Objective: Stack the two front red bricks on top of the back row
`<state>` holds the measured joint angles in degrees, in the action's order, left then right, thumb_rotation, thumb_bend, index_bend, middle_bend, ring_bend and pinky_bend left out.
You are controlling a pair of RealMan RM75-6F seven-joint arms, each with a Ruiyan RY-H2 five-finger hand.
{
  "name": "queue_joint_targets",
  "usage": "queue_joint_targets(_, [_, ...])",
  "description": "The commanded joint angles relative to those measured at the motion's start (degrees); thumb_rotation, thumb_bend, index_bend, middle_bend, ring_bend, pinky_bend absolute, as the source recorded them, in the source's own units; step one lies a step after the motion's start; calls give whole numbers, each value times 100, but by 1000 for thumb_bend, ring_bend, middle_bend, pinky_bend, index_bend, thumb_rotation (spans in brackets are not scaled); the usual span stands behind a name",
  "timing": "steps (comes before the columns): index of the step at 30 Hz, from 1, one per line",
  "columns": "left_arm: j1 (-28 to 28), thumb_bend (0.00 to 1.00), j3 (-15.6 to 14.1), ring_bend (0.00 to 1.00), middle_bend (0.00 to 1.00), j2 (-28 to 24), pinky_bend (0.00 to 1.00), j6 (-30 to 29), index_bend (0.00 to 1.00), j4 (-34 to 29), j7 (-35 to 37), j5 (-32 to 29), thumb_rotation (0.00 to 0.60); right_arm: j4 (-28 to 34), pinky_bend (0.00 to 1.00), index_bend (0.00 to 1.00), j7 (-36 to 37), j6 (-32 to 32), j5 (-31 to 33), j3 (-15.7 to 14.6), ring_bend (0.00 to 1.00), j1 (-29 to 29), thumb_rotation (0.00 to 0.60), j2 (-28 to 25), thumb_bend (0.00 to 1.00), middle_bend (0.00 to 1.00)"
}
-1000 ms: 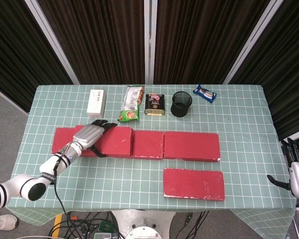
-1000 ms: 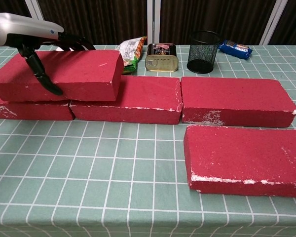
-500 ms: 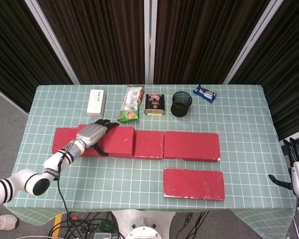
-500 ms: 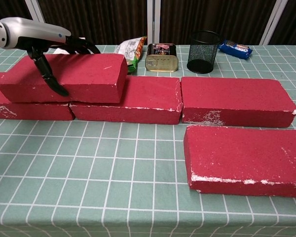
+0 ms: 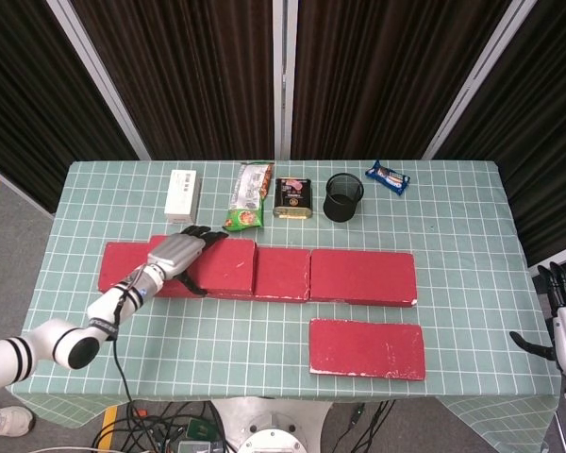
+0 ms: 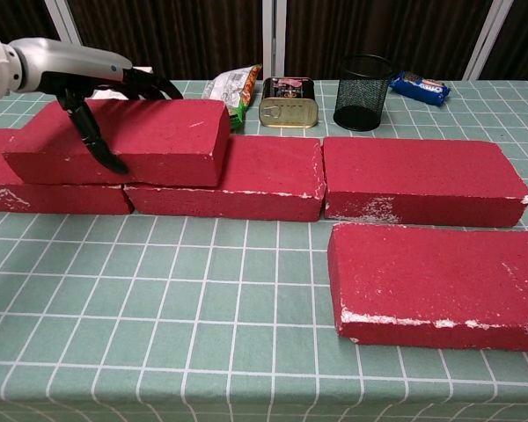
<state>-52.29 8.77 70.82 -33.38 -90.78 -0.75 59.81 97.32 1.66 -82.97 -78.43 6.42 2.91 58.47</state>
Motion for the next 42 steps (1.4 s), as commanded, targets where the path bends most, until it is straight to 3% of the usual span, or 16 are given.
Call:
queue_joint_targets(1, [-6,0,-34,0,156,18,0,-23,80,24,-23,0,600,-16,0,0,24,24,18,2,0,6,600,5,43,0])
queue_joint_targets(15, [-24,0,-108,0,148,110,0,-69,84,118,31,87,600,-27,0,0,-16,20,9,-8,0,7,600,28,43,0])
queue_joint_targets(26, [16,0,-92,0,1,123,0,-172,43,105,147,121,600,-34,0,0,-15,44,33,-6,0,12,600,25,43,0])
queue_joint_targets(42, [49,0,-92,0,0,30,0,-277,36,-78,167,210,600,-26,0,0,-32,39,25,-12,0,10,600,27,43,0])
